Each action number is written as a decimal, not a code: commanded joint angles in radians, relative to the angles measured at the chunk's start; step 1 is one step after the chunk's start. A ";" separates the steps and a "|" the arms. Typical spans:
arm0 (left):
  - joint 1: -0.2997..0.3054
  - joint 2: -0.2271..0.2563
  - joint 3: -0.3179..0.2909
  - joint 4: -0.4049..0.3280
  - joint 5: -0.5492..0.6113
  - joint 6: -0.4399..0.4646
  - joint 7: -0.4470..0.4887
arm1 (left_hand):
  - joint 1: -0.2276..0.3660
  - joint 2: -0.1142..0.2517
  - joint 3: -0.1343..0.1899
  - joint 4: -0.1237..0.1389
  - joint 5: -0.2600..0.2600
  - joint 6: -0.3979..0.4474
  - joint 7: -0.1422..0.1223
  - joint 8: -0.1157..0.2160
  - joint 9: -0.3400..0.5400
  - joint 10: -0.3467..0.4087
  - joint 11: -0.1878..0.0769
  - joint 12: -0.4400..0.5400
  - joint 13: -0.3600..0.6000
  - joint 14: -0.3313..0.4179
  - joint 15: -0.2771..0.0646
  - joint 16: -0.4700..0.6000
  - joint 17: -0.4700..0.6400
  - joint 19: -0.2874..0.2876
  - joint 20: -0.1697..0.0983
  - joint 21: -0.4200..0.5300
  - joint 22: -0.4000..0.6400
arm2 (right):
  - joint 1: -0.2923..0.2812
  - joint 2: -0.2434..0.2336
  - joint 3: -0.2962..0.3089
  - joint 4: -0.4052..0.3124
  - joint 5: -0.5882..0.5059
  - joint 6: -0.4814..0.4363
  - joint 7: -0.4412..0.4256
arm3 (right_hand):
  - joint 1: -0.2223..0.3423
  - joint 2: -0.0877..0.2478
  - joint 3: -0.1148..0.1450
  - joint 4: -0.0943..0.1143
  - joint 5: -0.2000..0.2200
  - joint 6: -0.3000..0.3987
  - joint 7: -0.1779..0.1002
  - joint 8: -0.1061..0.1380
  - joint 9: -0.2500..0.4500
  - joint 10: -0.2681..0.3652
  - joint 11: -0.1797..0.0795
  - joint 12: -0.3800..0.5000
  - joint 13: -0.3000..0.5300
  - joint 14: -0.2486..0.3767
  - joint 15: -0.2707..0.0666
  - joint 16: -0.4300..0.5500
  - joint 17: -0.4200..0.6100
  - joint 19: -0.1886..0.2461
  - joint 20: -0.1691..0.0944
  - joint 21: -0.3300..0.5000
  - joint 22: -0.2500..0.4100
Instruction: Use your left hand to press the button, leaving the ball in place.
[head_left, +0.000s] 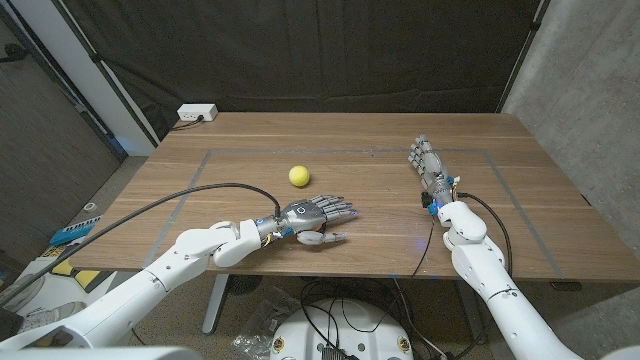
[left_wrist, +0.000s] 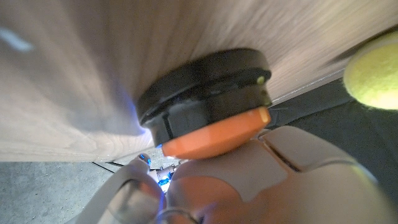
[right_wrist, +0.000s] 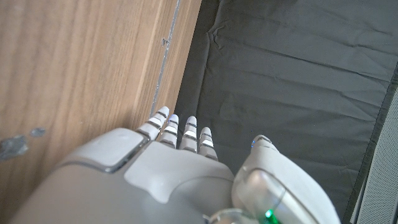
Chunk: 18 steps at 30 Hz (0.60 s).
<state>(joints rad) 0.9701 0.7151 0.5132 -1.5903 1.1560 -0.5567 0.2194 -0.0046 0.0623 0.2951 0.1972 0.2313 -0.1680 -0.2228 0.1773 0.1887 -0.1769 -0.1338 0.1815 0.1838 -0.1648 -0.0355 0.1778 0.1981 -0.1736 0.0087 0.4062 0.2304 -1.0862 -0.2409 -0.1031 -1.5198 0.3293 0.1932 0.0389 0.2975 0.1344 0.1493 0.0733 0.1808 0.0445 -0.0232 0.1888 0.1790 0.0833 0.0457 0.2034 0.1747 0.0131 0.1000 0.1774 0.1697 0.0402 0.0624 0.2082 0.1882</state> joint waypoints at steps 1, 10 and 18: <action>0.005 0.020 0.052 0.017 0.083 0.084 0.120 | -0.007 0.094 -0.003 0.001 -0.004 -0.390 0.001 0.000 0.003 -0.393 0.007 0.006 0.005 -0.451 -0.014 0.005 0.003 -0.460 -0.001 -0.003 0.003 | 0.012 -0.001 -0.001 0.009 -0.004 -0.005 0.004 | -0.009 0.004 0.004 0.000 0.002 0.007 -0.003 -0.001 0.004 0.009 -0.003 0.001 0.006 0.004 0.009 0.002 0.004 0.002 0.011 0.004 0.005; -0.014 0.019 0.096 0.070 0.068 0.107 0.132 | -0.009 0.095 -0.008 0.002 -0.006 -0.395 0.001 0.002 0.003 -0.398 0.007 0.007 0.005 -0.456 -0.013 0.008 0.004 -0.469 0.000 -0.004 0.006 | 0.018 -0.001 0.000 0.010 -0.008 -0.016 0.000 | -0.011 0.004 0.005 0.001 0.002 0.006 -0.003 -0.001 0.004 0.008 -0.002 0.000 0.006 0.005 0.008 0.002 0.003 0.002 0.010 0.004 0.005; -0.047 0.015 0.114 0.114 -0.007 0.065 0.040 | -0.010 0.097 -0.014 0.002 -0.009 -0.413 0.003 -0.001 0.004 -0.422 0.007 0.003 0.005 -0.464 -0.015 0.009 0.005 -0.472 -0.004 -0.003 0.009 | 0.035 0.004 -0.003 0.038 -0.014 -0.008 0.004 | -0.012 0.003 0.006 0.001 0.003 0.006 -0.002 -0.001 0.004 0.008 -0.003 0.000 0.006 0.006 0.008 0.003 0.003 0.003 0.010 0.004 0.005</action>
<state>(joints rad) 0.9528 0.7308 0.5924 -1.5347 1.2081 -0.4737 0.3381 -0.0160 0.0686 0.2852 0.1958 0.2234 -0.1705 -0.2203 0.1773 0.1886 -0.1715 -0.1284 0.1858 0.1837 -0.1648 -0.0355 0.1816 0.1979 -0.1736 0.0088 0.4062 0.2350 -1.0688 -0.2412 -0.1037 -1.5088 0.3213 0.1809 0.0409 0.2930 0.1391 0.1493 0.0732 0.1808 0.0445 -0.0232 0.1888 0.1790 0.0833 0.0457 0.2034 0.1747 0.0131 0.1000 0.1775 0.1696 0.0402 0.0624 0.2082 0.1881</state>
